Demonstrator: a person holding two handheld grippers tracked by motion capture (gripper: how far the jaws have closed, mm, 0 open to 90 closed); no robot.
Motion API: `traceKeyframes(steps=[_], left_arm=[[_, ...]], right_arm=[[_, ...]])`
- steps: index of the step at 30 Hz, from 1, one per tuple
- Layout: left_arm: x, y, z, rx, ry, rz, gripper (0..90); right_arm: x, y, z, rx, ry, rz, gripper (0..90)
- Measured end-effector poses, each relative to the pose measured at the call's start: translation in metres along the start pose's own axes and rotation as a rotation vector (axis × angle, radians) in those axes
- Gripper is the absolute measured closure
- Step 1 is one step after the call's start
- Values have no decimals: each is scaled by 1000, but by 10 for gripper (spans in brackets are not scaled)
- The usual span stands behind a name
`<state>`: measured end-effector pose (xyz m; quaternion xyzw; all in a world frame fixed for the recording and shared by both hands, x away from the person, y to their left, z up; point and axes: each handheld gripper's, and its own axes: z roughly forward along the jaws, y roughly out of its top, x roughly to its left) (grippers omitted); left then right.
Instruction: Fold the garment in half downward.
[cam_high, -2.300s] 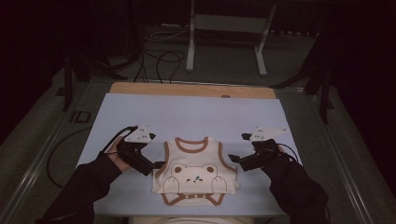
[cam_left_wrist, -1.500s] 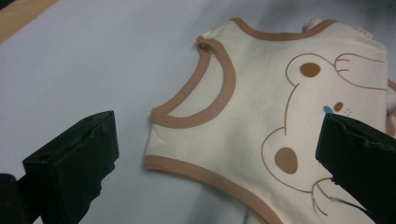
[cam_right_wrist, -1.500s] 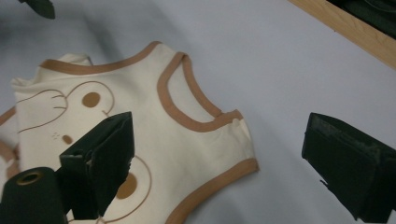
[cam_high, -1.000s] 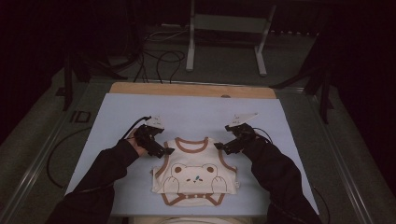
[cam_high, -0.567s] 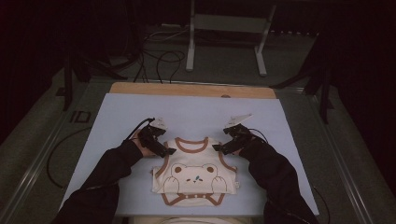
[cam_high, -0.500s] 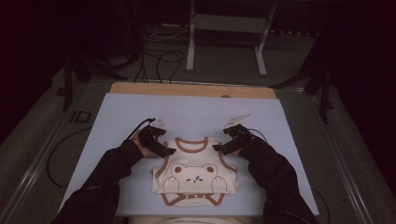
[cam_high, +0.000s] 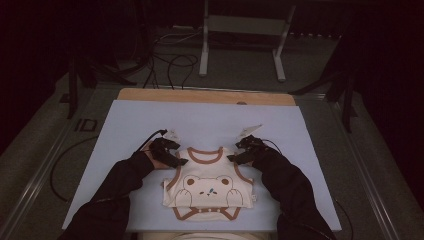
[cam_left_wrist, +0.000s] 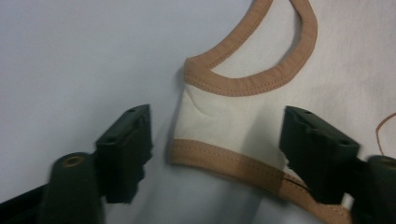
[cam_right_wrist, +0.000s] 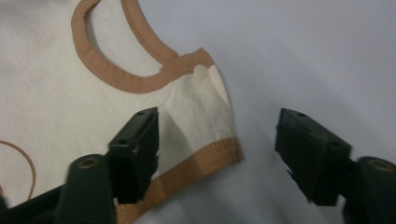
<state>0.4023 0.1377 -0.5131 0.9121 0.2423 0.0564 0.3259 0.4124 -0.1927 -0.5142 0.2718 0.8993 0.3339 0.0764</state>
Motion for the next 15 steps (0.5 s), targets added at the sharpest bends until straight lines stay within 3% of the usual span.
traceKeyframes(steps=[9,15], left_arm=[[0,0,2,-8,22,1,477],[-2,3,4,-1,13,-14,610]], right_arm=[[5,3,3,27,-13,-17,480],[8,5,3,41,0,-48,667]])
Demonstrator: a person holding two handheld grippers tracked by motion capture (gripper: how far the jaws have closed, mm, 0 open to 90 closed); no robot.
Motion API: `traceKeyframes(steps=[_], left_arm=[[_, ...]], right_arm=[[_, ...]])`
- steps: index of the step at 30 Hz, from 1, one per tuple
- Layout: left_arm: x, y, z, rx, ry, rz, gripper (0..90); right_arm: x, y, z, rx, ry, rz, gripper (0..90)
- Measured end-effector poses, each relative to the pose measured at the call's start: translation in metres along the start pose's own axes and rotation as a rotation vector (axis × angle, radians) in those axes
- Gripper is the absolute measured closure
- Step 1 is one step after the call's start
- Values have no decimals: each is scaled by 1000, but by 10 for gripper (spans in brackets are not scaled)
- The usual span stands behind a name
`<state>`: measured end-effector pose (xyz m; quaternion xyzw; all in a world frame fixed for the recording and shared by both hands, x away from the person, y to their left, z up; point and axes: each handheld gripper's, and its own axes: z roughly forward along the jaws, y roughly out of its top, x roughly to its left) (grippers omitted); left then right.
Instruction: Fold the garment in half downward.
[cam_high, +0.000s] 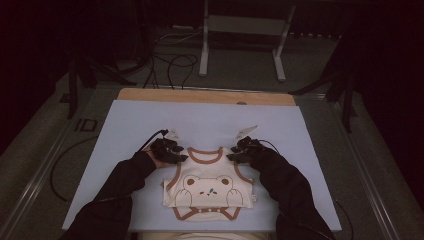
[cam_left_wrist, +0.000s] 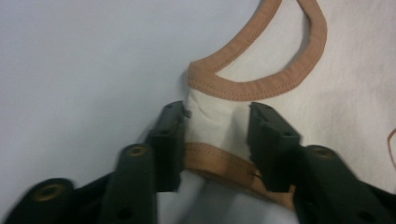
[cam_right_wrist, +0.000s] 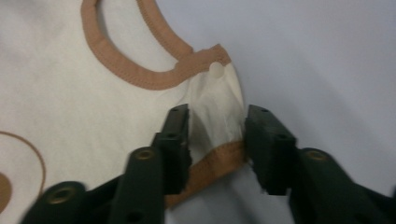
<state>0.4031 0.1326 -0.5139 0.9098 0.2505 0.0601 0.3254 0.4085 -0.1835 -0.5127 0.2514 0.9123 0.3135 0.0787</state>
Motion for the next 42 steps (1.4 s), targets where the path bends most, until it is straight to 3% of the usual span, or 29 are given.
traceKeyframes(steps=[6,8,10,11,12,13,15,19,21,24,28,35,42], left_arm=[[-1,4,1,16,-17,-17,841],[-2,5,1,23,-15,-11,864],[-3,6,1,25,-18,-14,866],[-3,6,0,23,-25,-12,868],[-3,6,-1,20,-30,-14,869],[-4,6,-1,19,-32,-10,869],[-4,7,-4,10,-35,-1,870],[-4,9,-10,-11,-31,7,870],[-3,11,-14,-17,-29,5,870],[-2,14,-21,-43,-30,6,870],[-2,19,-30,-75,-24,19,870],[-1,30,-45,-126,-12,30,870],[0,42,-58,-146,11,54,870]], right_arm=[[1,2,0,14,12,10,807],[2,2,0,9,6,1,822],[2,3,0,14,5,0,826],[4,4,-1,17,8,33,827],[3,3,-1,11,3,9,828],[5,4,-2,10,14,33,828],[4,5,-4,8,8,-3,828],[6,9,-14,-22,1,12,828],[5,11,-18,-37,-4,-12,828],[7,15,-25,-53,-10,-6,828],[6,19,-32,-76,-20,-33,828],[4,27,-45,-105,-40,-29,828],[1,37,-59,-140,-68,-41,828]])
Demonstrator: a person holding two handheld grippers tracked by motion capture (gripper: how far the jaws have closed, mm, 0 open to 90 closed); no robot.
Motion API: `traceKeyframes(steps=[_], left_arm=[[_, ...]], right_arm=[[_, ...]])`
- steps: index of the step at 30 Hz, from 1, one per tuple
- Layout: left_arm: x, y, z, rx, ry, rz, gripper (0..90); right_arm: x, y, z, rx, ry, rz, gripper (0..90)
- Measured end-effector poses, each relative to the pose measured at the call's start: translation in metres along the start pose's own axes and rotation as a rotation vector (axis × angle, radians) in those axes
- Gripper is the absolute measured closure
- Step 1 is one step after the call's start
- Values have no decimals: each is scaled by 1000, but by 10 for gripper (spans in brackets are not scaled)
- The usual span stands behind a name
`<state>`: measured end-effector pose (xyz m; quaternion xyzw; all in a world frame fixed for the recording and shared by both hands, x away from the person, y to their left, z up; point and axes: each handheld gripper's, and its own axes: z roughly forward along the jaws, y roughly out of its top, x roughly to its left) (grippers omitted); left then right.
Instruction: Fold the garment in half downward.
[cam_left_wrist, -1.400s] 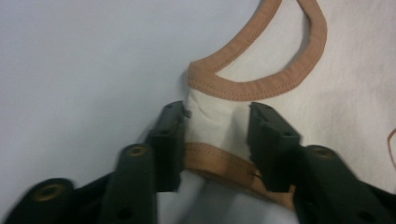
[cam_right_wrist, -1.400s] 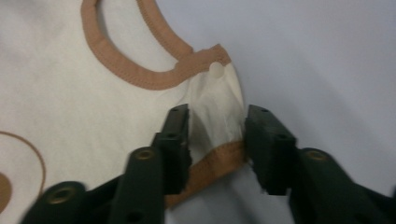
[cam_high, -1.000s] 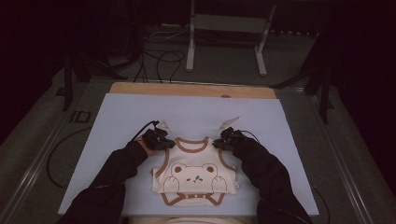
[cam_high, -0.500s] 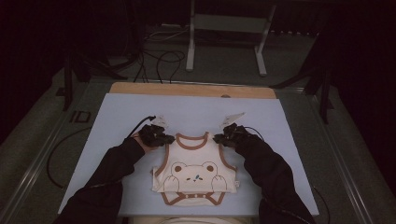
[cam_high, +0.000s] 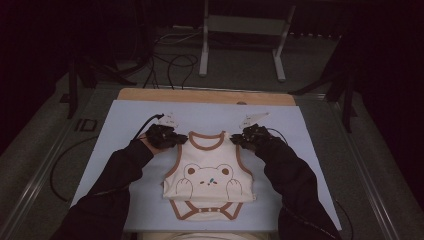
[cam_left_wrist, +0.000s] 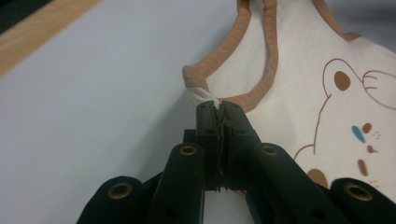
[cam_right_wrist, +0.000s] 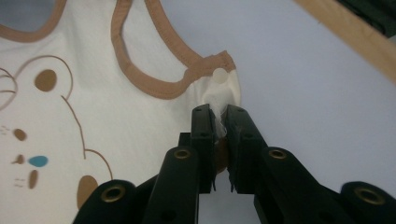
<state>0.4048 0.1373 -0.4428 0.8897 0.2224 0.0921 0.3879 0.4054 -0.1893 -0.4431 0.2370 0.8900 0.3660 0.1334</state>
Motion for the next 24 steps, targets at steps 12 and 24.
traceKeyframes(steps=[12,24], left_arm=[[6,22,-15,-32,30,24,871],[15,43,-29,-66,65,39,871]], right_arm=[[-9,17,-10,-34,-32,-17,828],[-17,40,-22,-63,-72,-28,828]])
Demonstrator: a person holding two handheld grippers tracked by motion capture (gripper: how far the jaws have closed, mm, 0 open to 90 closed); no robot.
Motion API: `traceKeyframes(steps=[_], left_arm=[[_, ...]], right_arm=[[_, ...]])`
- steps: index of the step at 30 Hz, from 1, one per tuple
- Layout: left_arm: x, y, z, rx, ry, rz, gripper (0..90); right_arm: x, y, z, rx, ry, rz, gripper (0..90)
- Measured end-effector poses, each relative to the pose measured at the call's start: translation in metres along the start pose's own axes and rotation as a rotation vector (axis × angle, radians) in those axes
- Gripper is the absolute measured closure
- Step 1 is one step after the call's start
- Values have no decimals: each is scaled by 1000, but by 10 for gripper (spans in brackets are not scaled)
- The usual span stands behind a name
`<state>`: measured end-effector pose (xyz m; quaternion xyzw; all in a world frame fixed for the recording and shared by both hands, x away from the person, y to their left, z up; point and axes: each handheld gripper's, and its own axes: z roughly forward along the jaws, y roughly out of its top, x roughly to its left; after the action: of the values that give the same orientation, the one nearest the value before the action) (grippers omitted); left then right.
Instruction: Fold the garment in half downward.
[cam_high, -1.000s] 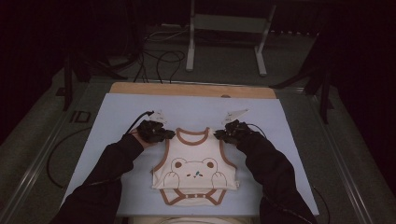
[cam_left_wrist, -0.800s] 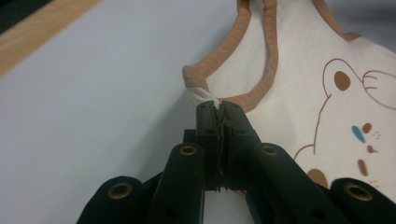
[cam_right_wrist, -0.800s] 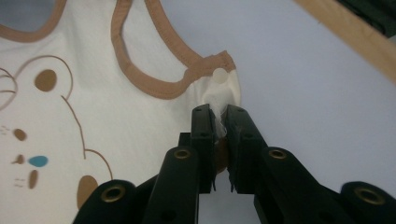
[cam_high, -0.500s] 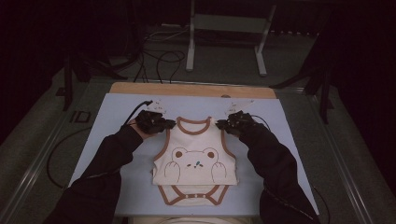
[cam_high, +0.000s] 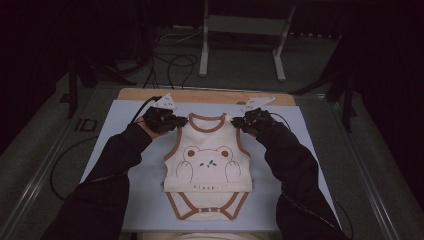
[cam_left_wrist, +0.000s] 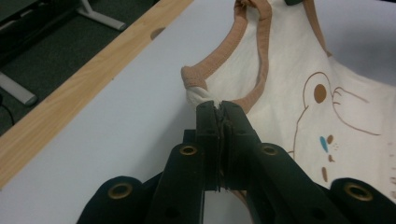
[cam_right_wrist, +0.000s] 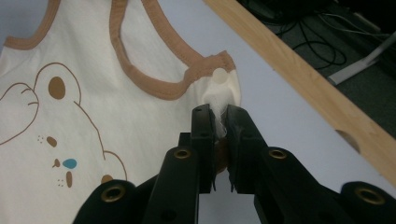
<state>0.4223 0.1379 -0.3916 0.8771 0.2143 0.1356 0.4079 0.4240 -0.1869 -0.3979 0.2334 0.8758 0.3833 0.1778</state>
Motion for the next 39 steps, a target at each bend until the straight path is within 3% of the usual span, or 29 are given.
traceKeyframes(steps=[12,21,25,39], left_arm=[[9,23,-11,-27,25,35,871],[13,43,-30,-75,72,55,870],[15,44,-33,-71,94,61,870],[-7,32,-35,-77,71,75,870]], right_arm=[[-11,22,-7,-21,-35,-24,828],[-18,47,-19,-56,-72,-49,828],[-18,54,-25,-67,-88,-60,828],[11,42,-30,-85,-64,-100,828]])
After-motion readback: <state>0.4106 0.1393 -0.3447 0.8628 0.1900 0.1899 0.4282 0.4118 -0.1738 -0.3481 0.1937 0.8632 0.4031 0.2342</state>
